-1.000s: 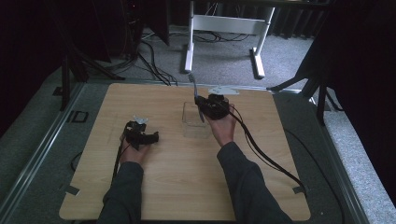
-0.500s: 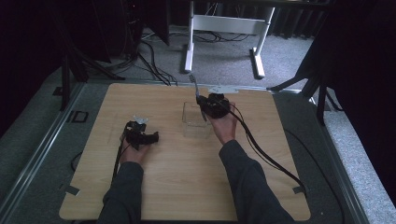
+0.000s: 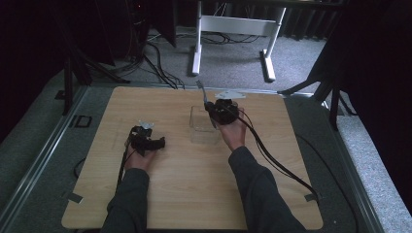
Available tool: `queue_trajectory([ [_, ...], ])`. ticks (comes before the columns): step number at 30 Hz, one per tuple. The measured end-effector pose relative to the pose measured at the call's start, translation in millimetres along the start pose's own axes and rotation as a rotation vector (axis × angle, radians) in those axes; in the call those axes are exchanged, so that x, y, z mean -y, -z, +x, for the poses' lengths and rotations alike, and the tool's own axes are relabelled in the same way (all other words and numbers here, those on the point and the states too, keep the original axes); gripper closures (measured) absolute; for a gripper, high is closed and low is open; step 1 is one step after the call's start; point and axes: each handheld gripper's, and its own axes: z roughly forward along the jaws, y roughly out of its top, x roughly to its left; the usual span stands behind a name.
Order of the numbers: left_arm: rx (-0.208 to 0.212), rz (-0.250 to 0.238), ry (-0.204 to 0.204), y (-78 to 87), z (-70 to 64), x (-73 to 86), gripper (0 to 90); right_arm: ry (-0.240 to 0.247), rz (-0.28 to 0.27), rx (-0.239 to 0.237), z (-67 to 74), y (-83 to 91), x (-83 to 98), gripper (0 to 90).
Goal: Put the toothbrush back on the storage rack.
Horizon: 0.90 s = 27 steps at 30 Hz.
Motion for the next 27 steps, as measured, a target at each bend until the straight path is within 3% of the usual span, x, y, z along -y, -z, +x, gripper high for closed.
queue_trajectory([
  [19, 0.000, 0.000, 0.000, 0.0, 0.0, 0.0, 15.7, 0.056, 0.116, -0.012, 7.7, -10.6, 13.2, 80.8],
  [27, 0.000, -0.001, 0.001, 0.0, -0.1, 0.0, 15.7, 0.069, 0.111, -0.023, 9.4, -6.9, 12.2, 68.4],
])
